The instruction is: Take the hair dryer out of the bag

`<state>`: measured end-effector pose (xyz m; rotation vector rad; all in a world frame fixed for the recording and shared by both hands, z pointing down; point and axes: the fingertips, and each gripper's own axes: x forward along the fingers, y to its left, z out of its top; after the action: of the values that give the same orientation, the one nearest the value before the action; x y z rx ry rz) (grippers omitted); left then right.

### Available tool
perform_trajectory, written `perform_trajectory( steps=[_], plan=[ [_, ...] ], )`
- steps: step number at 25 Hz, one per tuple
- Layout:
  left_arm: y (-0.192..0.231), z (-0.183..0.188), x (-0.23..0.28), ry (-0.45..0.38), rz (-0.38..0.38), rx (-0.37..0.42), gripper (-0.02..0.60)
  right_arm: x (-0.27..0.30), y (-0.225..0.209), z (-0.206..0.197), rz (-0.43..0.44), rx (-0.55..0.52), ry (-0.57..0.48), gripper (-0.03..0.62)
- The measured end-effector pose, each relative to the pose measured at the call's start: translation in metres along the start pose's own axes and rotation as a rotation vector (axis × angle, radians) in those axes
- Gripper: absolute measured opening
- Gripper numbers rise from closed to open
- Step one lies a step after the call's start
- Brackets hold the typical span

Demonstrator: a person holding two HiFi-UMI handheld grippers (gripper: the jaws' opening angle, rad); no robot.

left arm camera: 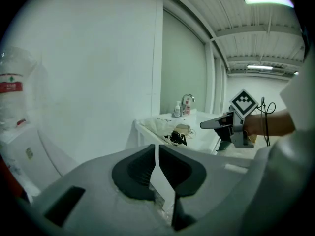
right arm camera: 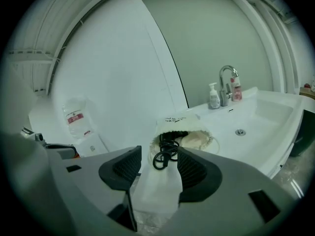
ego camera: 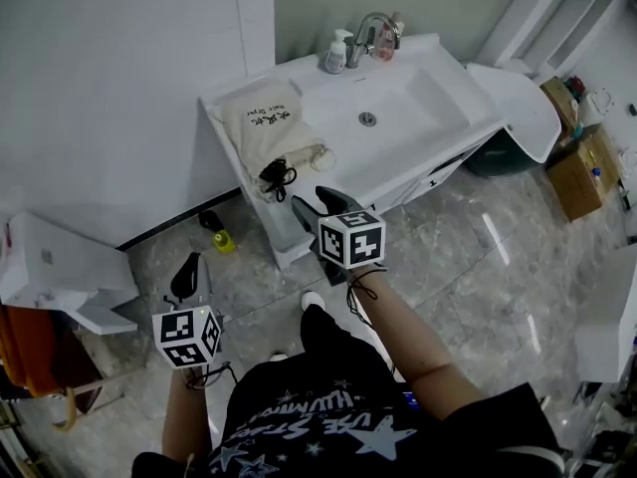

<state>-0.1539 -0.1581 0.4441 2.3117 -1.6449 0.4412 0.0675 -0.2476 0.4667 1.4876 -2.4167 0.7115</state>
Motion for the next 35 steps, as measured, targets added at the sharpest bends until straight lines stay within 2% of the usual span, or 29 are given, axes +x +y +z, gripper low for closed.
perform_trajectory(
  steps=[6, 12, 19, 28, 30, 32, 35],
  plan=[
    [0.000, 0.006, 0.039, 0.033, 0.062, -0.033, 0.025, 0.074, -0.018, 0.008, 0.060, -0.019, 0.103, 0.235],
    [0.000, 0.011, 0.063, 0.055, 0.106, -0.048, 0.025, 0.127, -0.027, -0.007, 0.093, -0.045, 0.226, 0.252],
    [0.000, 0.009, 0.084, 0.078, 0.131, -0.073, 0.025, 0.161, -0.032, -0.018, 0.119, -0.051, 0.318, 0.274],
    [-0.007, 0.008, 0.105, 0.103, 0.147, -0.086, 0.025, 0.179, -0.029, -0.032, 0.137, -0.095, 0.435, 0.358],
    [-0.008, 0.008, 0.109, 0.107, 0.155, -0.089, 0.025, 0.180, -0.032, -0.035, 0.139, -0.093, 0.447, 0.354],
    [-0.009, 0.007, 0.112, 0.112, 0.156, -0.092, 0.025, 0.182, -0.035, -0.036, 0.139, -0.105, 0.452, 0.314],
    [-0.013, 0.004, 0.120, 0.128, 0.131, -0.082, 0.025, 0.181, -0.037, -0.037, 0.135, -0.134, 0.454, 0.291]
  ],
)
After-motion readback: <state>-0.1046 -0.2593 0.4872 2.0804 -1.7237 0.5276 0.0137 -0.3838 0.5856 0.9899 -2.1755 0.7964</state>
